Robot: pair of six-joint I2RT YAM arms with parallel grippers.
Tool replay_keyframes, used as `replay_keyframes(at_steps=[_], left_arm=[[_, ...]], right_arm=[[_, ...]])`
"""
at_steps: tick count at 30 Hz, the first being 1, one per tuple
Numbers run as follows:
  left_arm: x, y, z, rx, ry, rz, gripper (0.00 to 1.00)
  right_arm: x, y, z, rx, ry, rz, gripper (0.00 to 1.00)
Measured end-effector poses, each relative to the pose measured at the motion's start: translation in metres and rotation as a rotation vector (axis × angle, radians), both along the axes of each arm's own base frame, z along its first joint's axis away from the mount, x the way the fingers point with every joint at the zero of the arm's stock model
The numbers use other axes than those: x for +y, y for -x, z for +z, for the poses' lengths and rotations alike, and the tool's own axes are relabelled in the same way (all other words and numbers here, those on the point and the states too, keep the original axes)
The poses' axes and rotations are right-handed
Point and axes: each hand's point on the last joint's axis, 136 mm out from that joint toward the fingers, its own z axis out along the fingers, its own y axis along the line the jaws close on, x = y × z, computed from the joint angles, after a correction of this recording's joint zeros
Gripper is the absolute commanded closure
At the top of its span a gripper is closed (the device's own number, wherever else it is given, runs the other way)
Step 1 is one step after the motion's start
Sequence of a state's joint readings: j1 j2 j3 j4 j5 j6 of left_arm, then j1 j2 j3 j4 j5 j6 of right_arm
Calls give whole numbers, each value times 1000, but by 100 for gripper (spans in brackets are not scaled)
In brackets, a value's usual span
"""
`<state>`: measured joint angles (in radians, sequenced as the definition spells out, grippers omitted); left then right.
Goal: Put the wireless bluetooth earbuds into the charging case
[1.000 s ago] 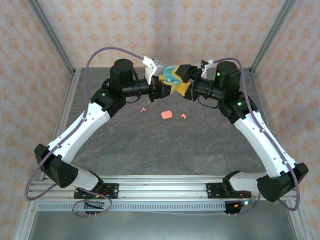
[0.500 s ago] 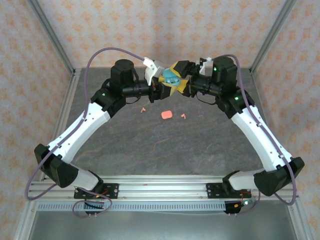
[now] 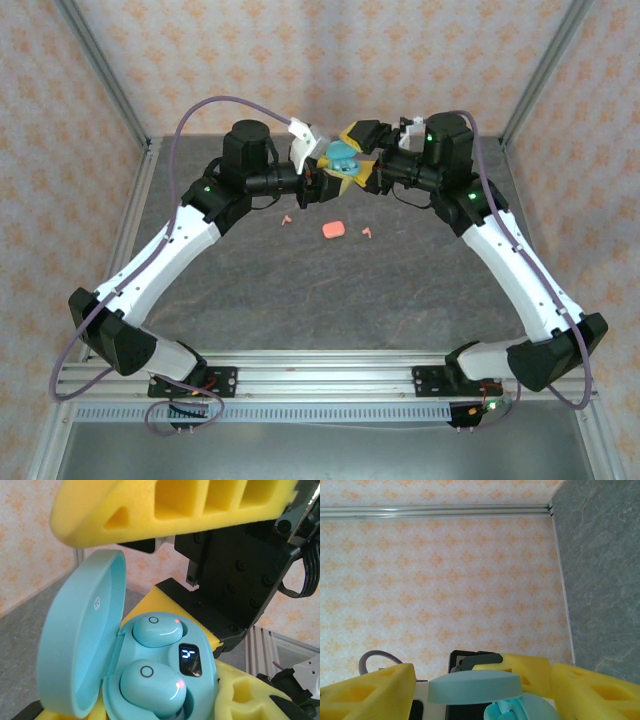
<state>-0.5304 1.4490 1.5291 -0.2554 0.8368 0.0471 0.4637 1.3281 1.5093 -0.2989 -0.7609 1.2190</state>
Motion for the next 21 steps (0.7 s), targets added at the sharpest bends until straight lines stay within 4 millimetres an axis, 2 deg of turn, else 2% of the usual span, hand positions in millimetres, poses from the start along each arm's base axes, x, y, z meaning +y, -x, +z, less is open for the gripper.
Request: replay_keyframes(at_steps=[8,21], left_arm=[[-1,-1,0,3,-7,-2,74],[-6,3,-4,20,-13,-22,74]], right_arm=[[0,-2,-4,17,-1,4,44],[-6,8,-8,14,4,5,39]])
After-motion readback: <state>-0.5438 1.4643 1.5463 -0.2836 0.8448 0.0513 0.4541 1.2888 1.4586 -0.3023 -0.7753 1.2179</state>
